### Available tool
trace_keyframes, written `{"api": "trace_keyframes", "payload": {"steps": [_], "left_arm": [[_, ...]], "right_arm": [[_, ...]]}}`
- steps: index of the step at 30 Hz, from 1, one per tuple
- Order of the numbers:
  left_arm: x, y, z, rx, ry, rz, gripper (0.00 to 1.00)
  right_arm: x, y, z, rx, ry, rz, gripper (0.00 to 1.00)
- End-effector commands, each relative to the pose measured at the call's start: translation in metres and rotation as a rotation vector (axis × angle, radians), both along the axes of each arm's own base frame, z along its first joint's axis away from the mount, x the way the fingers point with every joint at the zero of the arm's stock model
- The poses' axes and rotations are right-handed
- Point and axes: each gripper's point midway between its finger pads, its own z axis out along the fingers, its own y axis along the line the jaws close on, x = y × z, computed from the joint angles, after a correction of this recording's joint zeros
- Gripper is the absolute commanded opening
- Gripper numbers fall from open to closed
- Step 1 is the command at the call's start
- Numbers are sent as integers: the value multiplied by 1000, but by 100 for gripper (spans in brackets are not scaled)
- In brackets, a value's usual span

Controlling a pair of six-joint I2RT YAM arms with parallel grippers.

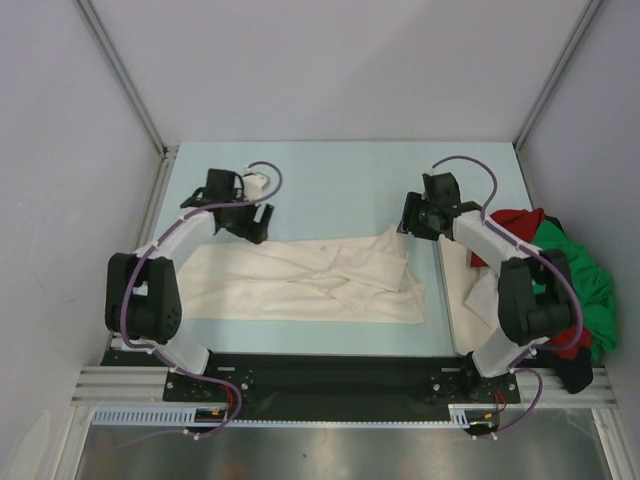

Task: Fold and stack the t-shirts
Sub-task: Fold the tshirt

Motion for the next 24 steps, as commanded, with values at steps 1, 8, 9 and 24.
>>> {"api": "trace_keyframes", "payload": {"steps": [1,8,9,24], "left_arm": [[3,91,-18,144,17,248,87],[-5,201,-47,299,93,486,86],[-8,213,-52,307,106,502,86],[-69,205,-103,268,274,385,0]], "right_arm": [[29,-1,-5,-37,-18,29,56],[36,10,-44,-6,65,57,45],[37,11,-52,-3,77,55,42],[148,39,-66,130,9,26,0]]}}
